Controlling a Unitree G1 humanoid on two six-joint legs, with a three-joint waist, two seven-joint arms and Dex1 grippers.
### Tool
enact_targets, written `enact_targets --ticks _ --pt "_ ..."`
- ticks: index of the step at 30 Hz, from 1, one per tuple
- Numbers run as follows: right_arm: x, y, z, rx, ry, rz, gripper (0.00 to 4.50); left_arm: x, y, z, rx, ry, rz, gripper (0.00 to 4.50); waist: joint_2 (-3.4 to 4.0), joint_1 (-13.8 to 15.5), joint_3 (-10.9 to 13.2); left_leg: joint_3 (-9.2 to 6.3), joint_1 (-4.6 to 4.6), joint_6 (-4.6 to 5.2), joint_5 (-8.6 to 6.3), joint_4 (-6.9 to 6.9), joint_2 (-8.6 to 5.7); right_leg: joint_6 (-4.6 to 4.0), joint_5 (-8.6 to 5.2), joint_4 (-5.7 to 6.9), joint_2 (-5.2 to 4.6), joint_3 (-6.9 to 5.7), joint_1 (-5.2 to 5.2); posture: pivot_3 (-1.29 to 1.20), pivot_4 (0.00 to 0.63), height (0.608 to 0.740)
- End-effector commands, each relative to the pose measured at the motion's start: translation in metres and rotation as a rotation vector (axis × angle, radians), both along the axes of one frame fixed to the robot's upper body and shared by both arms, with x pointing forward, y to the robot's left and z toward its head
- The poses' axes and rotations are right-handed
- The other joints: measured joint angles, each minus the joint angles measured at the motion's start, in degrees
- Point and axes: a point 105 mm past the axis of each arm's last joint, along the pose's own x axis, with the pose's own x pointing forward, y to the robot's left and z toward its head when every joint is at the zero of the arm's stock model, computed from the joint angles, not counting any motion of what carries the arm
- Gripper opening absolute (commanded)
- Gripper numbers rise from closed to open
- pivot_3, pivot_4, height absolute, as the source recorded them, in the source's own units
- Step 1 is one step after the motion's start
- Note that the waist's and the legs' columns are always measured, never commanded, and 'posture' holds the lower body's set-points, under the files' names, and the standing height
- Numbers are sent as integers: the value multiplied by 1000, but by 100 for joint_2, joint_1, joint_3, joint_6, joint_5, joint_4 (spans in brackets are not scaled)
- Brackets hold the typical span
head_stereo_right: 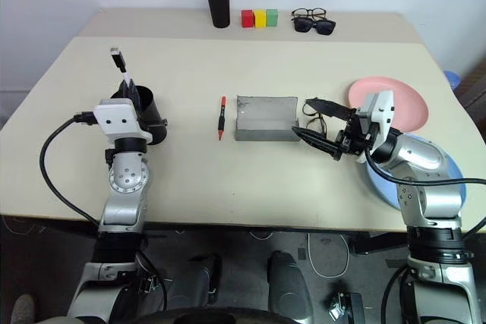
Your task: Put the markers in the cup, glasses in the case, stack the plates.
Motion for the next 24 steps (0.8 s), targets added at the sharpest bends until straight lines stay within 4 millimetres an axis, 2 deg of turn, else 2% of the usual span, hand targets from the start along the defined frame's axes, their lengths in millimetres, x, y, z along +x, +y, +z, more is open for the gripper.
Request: enact_targets --ticks 1,10,24 --pt "-3 2 13 2 -59 18 3230 -8 3 15 -10 -49 0 45 0 1 0 0 0 0 0 0 0 0 0 0 0 0 0 0 150 740" --pt "-4 3 14 12 -59 47 3230 -19 10 6 -3 4 7 45 0 -1 0 0 0 0 0 -1 0 0 0 0 0 -1 0 0 150 740" --pt "-14 9 10 5 -69 121 3230 -19 10 1 -4 22 21 45 1 -2 0 0 0 0 0 -1 1 -1 -1 0 0 -1 0 0 150 740"
